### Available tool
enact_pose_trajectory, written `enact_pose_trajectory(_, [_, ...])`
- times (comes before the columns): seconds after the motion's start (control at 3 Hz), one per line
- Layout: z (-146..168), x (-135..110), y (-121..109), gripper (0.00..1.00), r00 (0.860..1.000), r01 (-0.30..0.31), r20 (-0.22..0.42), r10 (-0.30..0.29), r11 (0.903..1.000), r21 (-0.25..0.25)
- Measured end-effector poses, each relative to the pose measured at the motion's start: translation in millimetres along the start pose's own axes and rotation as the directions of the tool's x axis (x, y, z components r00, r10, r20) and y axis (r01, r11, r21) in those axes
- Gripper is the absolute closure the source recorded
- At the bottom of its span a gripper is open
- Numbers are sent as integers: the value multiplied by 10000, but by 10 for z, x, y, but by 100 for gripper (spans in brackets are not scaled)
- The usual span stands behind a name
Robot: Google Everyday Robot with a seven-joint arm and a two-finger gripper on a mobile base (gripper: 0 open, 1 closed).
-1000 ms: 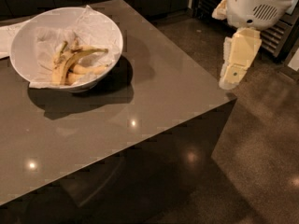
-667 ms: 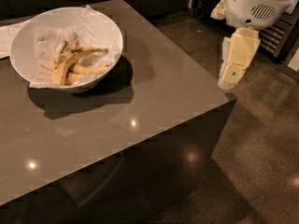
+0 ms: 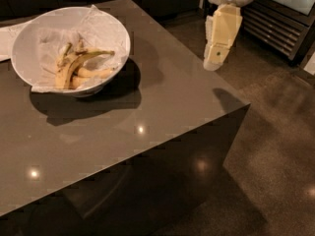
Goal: Pick banana from white bowl
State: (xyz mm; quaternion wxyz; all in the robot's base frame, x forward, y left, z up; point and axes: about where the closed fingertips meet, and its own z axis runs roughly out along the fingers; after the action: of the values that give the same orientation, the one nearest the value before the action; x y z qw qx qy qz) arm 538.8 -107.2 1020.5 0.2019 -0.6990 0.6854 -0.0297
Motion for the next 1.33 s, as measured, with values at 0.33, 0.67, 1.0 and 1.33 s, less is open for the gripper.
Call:
enact_pose_trajectory(0.33, [139, -376, -169, 0, 9938, 1112, -41, -1114, 9934, -289])
enact_pose_trajectory(0.67, [150, -462, -216, 0, 9928, 1196, 93, -1195, 9928, -103])
enact_pose_trajectory(1.0, [164, -528, -285, 0, 9907, 1260, 503, -1264, 9920, 123])
enact_pose_trajectory(1.33, [282, -750, -498, 0, 9815, 1685, 888, -1695, 9855, 183])
